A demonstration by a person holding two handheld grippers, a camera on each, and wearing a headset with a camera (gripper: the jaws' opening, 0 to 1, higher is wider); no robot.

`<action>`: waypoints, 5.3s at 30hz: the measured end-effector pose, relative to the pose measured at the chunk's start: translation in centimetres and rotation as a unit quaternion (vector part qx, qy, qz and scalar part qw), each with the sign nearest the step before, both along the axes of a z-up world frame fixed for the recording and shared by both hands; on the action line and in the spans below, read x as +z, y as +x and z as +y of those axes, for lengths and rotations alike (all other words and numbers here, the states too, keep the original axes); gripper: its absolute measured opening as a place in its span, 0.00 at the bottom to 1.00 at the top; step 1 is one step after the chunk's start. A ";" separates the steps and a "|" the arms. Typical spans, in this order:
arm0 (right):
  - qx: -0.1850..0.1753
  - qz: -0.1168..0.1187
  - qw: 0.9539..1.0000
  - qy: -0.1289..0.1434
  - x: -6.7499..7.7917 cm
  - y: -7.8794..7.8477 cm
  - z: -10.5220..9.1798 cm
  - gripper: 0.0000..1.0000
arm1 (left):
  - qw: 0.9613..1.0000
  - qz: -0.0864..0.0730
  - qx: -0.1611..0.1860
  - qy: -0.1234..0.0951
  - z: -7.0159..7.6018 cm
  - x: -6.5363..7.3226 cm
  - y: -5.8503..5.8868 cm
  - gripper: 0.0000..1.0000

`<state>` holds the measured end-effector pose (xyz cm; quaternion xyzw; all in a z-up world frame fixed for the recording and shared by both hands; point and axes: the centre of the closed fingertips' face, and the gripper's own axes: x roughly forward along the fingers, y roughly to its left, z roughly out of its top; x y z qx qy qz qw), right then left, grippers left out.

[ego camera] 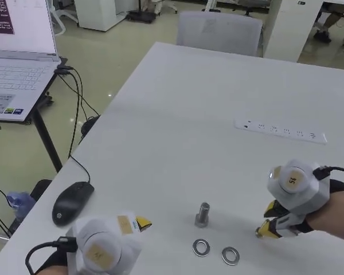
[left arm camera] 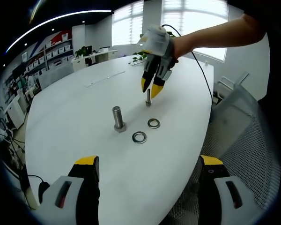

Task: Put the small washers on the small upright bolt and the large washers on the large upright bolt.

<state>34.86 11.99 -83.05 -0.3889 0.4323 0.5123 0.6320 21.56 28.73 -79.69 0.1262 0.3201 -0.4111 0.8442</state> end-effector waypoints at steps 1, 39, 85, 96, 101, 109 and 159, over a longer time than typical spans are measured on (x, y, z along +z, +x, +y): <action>-0.003 -0.004 1.000 0.002 0.3 -0.1 -0.1 0.26 | 1.000 0.001 -0.001 0.001 0.1 0.0 0.0 0.87; -0.003 0.019 1.000 0.001 1.3 -6.8 2.1 0.27 | 0.999 -0.013 -0.031 -0.003 0.0 0.5 0.6 0.86; 0.117 0.019 0.992 -0.044 -4.8 -6.8 5.2 0.31 | 0.999 -0.006 -0.029 -0.013 0.0 -0.2 0.0 0.82; 0.114 0.023 0.992 -0.038 -4.7 -6.8 5.1 0.28 | 0.999 -0.008 -0.030 -0.017 -0.4 0.0 -0.1 0.81; 0.114 0.023 0.992 -0.043 -4.7 -6.7 5.1 0.25 | 0.999 -0.009 -0.029 -0.018 -0.6 0.2 0.0 0.79; 0.111 0.022 0.992 -0.057 -4.7 -6.8 5.2 0.22 | 0.999 -0.012 -0.030 -0.017 -0.7 0.5 -0.3 0.78; 0.030 0.018 0.998 -0.051 4.9 -2.9 6.8 0.22 | 0.999 -0.024 -0.017 -0.019 1.1 2.1 -0.8 0.79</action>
